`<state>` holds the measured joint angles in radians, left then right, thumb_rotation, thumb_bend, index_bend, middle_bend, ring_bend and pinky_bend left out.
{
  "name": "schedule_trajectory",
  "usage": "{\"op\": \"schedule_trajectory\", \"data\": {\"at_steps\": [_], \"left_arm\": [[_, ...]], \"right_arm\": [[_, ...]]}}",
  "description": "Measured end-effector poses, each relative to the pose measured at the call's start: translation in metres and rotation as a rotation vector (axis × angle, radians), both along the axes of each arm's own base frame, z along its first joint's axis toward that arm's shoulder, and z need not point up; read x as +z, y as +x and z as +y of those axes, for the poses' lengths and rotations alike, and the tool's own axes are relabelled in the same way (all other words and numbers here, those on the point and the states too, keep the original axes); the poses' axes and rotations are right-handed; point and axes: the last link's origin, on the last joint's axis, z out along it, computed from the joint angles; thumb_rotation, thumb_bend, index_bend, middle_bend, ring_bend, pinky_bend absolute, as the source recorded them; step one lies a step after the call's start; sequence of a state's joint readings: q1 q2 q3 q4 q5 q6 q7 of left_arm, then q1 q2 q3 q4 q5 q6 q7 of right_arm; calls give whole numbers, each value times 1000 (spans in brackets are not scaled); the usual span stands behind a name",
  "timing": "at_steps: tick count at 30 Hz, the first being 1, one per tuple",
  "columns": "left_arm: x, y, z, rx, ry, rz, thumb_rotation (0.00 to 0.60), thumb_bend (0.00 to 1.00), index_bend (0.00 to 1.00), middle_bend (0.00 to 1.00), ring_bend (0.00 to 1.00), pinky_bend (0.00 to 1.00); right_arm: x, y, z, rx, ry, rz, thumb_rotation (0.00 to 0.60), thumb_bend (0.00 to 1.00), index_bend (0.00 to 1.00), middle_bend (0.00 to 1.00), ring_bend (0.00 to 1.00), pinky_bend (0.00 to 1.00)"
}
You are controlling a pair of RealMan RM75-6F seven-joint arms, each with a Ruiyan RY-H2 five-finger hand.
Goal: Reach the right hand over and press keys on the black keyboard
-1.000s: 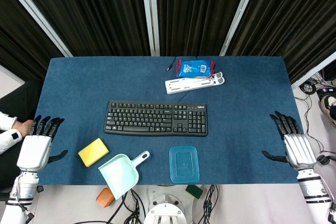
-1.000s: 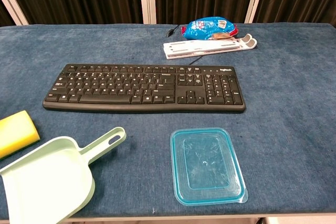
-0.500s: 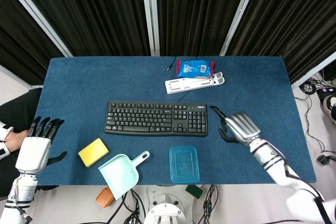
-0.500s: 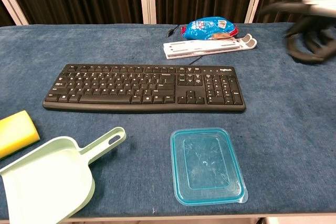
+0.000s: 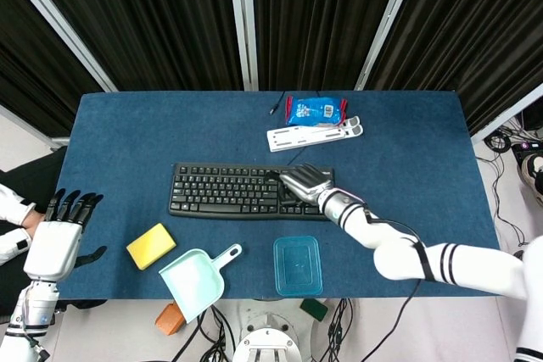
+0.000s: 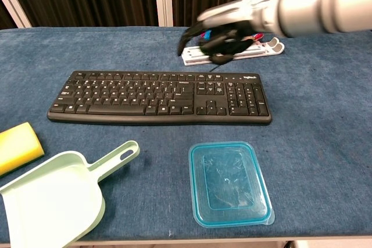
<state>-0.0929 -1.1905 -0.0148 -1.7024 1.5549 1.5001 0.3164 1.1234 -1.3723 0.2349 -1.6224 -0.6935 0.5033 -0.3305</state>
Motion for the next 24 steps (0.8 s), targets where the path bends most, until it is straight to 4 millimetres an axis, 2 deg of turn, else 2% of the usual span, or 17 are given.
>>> {"op": "schedule_trajectory", "data": {"at_steps": [7, 13, 24], "left_arm": [[-1, -1, 2, 3, -3, 3, 600, 96, 161, 161, 105, 3], [-1, -2, 2, 4, -2, 3, 600, 96, 161, 161, 106, 4], [1, -9, -1, 26, 1, 2, 600, 96, 161, 161, 105, 4]], "right_arm": [[-39, 25, -15, -23, 44, 68, 247, 1000, 258, 938, 1000, 1000], [-61, 37, -18, -25, 45, 137, 247, 1000, 258, 939, 1000, 1000], [-80, 41, -28, -60, 18, 182, 246, 1000, 259, 941, 1000, 1000]]}}
